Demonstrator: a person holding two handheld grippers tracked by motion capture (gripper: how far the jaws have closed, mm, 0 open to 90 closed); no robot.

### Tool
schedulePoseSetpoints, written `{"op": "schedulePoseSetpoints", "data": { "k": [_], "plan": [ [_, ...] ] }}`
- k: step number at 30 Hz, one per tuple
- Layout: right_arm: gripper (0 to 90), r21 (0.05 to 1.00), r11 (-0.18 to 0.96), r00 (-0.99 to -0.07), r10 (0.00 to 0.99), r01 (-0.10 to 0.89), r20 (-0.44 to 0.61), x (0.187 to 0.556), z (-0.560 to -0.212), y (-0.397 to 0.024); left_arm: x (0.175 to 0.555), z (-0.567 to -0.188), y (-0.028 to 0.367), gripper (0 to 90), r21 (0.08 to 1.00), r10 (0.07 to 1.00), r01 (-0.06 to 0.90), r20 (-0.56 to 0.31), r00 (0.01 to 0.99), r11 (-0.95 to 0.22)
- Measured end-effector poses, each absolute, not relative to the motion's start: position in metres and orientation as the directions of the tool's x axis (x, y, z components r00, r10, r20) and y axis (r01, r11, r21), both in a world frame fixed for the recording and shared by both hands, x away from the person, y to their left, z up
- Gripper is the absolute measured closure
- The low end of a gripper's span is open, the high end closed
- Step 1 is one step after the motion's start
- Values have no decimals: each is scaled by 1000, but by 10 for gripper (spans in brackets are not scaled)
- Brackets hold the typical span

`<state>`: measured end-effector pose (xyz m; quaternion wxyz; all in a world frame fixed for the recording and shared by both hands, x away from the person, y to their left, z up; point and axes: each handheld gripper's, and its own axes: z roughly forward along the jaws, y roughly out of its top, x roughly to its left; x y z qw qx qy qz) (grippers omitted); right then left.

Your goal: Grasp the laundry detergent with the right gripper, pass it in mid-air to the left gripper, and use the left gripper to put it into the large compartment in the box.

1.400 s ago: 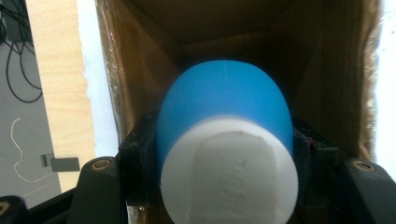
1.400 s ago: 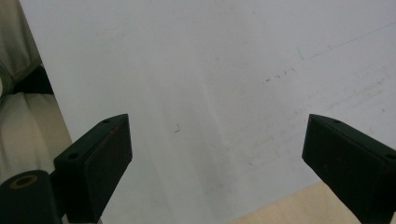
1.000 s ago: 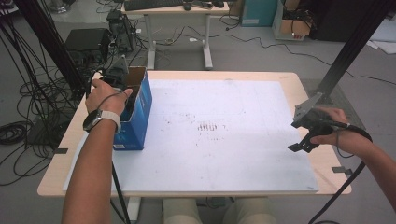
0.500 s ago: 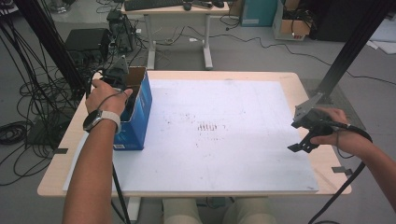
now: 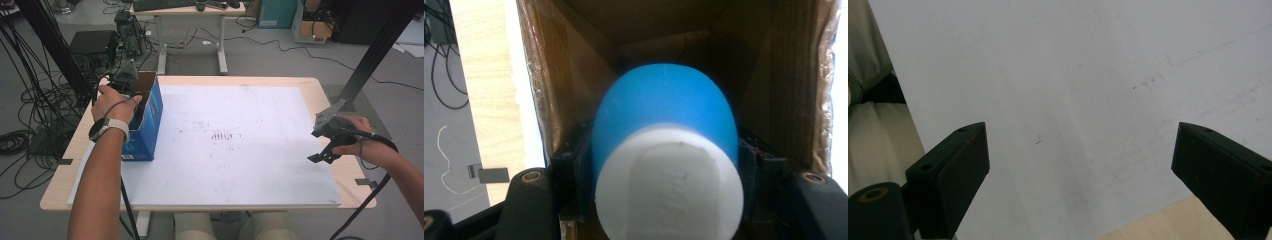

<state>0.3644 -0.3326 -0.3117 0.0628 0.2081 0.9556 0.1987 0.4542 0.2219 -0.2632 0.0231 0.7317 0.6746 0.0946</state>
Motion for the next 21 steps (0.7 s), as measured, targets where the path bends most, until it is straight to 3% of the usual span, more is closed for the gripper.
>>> {"op": "schedulePoseSetpoints", "data": {
  "k": [21],
  "plan": [
    [84, 404, 836, -907, 420, 370, -38, 364, -312, -331, 454, -263, 222, 373, 158, 992, 983, 108, 72, -89]
  ]
}}
